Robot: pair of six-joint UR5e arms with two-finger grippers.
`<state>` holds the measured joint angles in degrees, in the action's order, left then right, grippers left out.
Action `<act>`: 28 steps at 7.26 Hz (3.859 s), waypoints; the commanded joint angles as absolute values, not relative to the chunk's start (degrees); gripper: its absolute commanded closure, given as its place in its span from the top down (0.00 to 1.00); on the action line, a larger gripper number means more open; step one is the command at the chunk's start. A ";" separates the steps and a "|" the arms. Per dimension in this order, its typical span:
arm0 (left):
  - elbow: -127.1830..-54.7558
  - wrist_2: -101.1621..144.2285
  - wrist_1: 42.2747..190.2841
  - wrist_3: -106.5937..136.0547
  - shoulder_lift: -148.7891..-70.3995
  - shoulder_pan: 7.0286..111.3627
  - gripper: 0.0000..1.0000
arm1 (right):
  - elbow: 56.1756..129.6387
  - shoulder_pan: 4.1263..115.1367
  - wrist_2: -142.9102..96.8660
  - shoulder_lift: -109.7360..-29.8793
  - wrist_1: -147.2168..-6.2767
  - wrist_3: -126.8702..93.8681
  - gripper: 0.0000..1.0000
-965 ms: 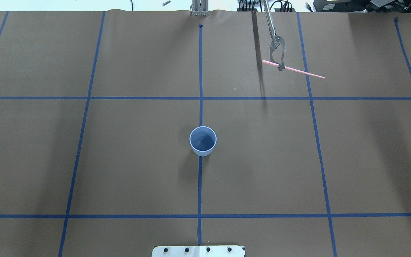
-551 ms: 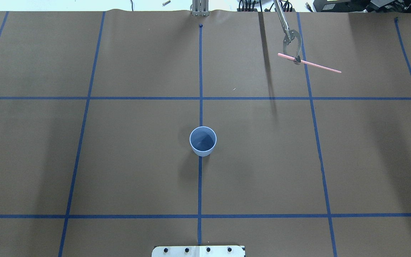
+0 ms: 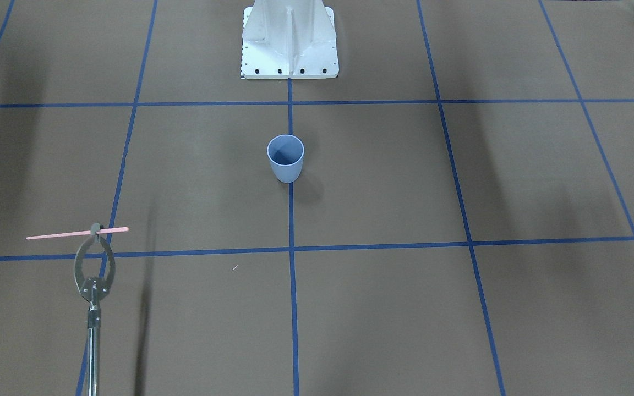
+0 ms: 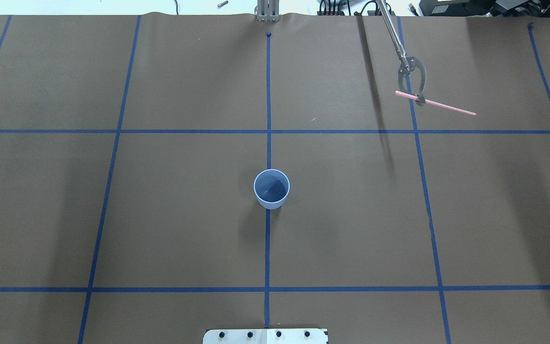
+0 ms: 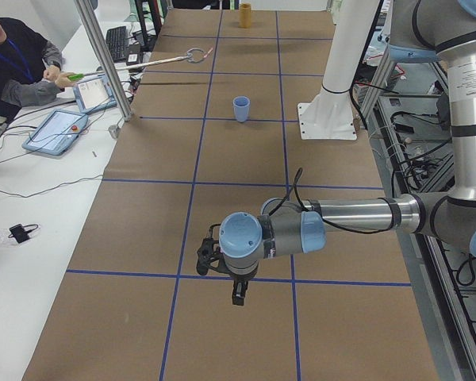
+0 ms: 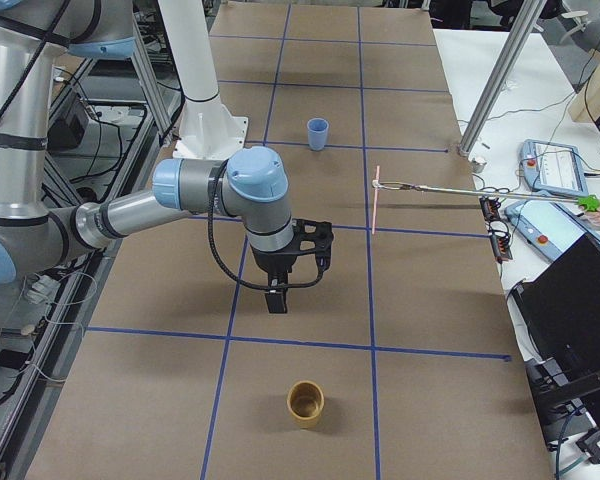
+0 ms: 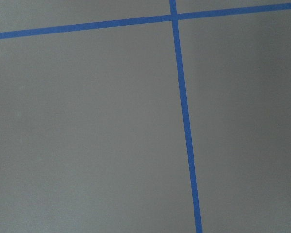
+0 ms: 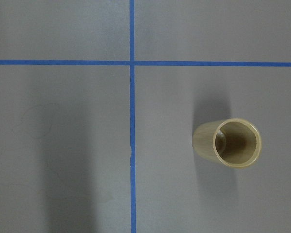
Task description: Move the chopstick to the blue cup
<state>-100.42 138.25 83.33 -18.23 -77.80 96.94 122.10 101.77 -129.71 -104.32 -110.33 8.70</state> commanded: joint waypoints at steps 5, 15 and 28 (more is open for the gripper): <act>-100.63 137.81 83.32 -18.19 -77.87 96.77 0.98 | 119.62 101.78 -129.90 -105.38 -110.30 8.70 1.00; -100.46 137.64 83.41 -18.19 -77.87 96.68 0.98 | 118.74 102.22 -130.08 -105.82 -110.30 8.70 1.00; -100.63 137.64 83.50 -18.19 -78.13 96.68 0.98 | 114.53 103.62 -129.64 -105.73 -110.30 8.61 1.00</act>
